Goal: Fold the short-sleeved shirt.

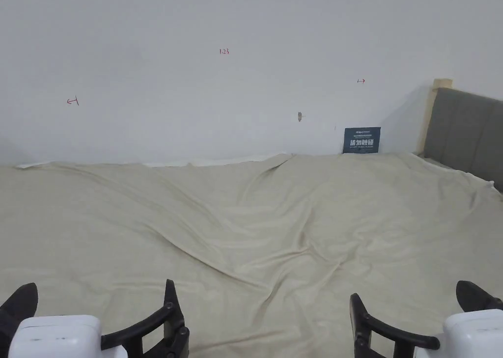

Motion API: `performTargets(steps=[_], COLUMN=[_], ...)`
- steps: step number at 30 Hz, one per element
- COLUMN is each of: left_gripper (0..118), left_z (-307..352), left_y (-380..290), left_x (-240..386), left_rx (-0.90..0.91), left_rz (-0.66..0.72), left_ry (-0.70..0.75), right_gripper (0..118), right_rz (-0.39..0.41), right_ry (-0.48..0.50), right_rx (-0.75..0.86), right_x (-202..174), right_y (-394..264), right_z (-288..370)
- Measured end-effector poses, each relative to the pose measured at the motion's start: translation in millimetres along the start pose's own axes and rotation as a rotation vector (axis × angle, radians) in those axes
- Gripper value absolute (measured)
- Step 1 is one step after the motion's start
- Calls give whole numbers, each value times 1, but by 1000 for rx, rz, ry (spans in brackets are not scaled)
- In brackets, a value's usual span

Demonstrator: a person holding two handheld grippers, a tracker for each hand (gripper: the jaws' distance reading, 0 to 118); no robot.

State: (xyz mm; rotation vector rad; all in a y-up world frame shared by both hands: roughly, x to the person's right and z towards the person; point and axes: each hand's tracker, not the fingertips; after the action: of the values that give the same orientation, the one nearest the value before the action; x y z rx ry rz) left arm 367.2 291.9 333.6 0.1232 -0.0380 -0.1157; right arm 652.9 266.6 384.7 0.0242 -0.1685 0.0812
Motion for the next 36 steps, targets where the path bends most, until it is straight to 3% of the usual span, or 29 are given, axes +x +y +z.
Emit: performTargets(steps=[4, 20, 26, 36], left_gripper=[118, 118, 118, 118], left_z=[1, -2, -10, -12], left_y=[-2, -2, -7, -5], left_x=[3, 21, 24, 19], left_rx=[25, -113, -162, -177], left_rz=[-18, 76, 41, 96], left_ry=[-47, -92, -48, 8], right_gripper=[115, 115, 115, 115], right_rz=[23, -17, -19, -24], right_ry=[-5, 6, 18, 23], right_rx=[-1, -74, -96, -119], right_x=[-2, -9, -13, -16], right_y=[3, 3, 0, -4], right_z=[-2, -15, -20, -21])
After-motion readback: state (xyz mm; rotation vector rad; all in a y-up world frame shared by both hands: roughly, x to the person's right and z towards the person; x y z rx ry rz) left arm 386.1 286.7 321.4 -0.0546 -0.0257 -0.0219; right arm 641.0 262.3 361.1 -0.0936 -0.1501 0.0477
